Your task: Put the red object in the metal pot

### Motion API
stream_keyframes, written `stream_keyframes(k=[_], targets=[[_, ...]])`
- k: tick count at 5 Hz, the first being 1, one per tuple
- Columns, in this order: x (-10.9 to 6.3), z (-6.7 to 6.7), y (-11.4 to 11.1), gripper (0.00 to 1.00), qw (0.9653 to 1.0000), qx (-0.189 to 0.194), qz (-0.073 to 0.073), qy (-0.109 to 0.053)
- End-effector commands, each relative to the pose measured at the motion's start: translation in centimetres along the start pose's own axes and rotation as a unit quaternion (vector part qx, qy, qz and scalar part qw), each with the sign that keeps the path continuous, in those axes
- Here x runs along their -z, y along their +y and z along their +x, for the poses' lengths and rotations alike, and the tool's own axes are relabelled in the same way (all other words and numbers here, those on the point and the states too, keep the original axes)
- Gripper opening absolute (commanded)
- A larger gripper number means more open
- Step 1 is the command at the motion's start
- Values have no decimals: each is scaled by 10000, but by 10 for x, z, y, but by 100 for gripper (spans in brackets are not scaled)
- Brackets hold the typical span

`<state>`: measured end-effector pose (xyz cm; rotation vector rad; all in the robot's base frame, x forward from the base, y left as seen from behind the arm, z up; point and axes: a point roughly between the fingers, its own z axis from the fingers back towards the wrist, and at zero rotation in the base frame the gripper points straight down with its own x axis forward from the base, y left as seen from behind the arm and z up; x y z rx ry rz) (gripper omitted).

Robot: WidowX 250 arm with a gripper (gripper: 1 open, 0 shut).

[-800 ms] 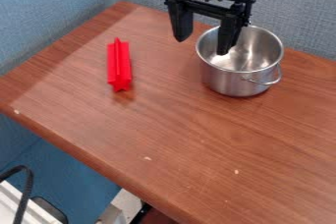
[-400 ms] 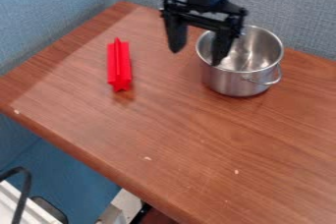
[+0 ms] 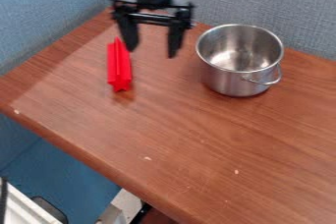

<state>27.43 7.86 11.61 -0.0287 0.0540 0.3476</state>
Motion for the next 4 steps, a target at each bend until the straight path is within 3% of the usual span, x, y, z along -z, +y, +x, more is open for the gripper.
stream_keyframes(k=[1, 2, 3, 4], targets=[[-7, 2, 23, 100, 9955, -840, -157, -422], [3, 3, 38, 100, 9891, -1275, -328, -665], [11, 4, 47, 100, 9848, -1532, -322, -750], [20, 14, 52, 100, 9811, -1692, -271, -902]])
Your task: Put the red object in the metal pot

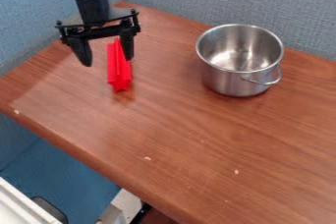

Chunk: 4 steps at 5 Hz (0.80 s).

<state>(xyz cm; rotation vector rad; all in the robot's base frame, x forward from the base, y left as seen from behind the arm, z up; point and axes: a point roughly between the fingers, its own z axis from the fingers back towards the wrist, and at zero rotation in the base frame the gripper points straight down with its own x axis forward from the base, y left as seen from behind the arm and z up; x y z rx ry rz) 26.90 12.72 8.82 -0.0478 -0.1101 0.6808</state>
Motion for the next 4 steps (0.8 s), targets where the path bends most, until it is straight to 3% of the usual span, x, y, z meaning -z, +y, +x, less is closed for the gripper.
stream_keyframes(k=[1, 2, 3, 4], targets=[[3, 9, 4, 100, 9997, -154, 12, -208], [15, 17, -1, 100, 9992, -200, 53, -340], [31, 25, -6, 100, 9990, -226, 135, -368], [36, 30, -14, 100, 9987, -219, 149, -433]])
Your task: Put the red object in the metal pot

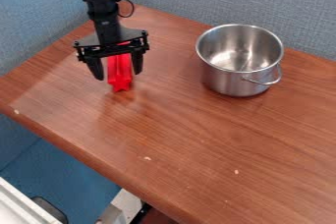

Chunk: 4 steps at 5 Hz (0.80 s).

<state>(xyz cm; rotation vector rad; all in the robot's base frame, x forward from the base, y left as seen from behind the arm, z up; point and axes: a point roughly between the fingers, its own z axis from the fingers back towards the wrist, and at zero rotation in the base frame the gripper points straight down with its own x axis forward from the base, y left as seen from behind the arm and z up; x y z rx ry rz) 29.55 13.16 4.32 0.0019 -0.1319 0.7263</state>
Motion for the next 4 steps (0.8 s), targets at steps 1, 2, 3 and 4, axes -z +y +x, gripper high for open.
stream_keyframes(k=[1, 2, 3, 4], targets=[[-9, 14, -4, 100, 9996, -39, -7, -293], [-10, 15, -4, 100, 9995, -41, -9, -316], [-11, 15, -4, 100, 9994, -39, -15, -335], [-13, 16, -4, 100, 9994, -40, -23, -349]])
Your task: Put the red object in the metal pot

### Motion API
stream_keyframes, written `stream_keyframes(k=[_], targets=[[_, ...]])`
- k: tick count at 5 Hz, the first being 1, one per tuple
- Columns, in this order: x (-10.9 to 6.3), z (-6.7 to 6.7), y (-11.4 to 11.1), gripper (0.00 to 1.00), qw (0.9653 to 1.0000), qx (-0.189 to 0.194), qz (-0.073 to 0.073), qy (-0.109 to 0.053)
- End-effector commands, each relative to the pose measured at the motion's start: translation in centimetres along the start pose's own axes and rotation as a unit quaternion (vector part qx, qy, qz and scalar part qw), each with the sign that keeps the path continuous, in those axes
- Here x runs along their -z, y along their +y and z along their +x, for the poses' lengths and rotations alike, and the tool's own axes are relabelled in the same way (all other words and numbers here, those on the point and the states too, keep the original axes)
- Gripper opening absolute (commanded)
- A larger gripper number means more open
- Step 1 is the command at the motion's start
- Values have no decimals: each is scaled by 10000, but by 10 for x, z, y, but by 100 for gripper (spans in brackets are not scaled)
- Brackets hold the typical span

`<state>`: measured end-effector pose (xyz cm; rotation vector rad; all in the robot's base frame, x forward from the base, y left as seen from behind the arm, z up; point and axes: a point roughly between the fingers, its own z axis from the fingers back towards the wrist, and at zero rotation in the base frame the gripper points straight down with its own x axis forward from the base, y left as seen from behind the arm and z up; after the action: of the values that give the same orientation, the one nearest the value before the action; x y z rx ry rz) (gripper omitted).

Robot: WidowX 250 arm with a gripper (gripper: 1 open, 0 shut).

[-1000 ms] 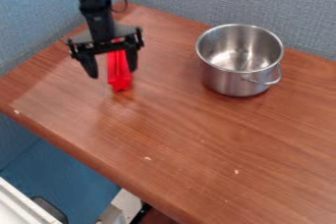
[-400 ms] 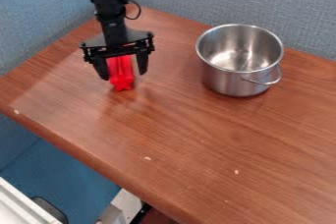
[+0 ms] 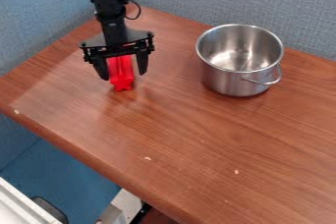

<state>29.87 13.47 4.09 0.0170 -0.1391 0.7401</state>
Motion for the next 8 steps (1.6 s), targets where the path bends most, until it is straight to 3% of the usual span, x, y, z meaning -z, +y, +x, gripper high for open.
stream_keyframes(k=[1, 8], targets=[[-16, 13, -5, 100, 9995, 22, -90, -305], [-22, 17, -3, 100, 9990, -2, -95, -433]])
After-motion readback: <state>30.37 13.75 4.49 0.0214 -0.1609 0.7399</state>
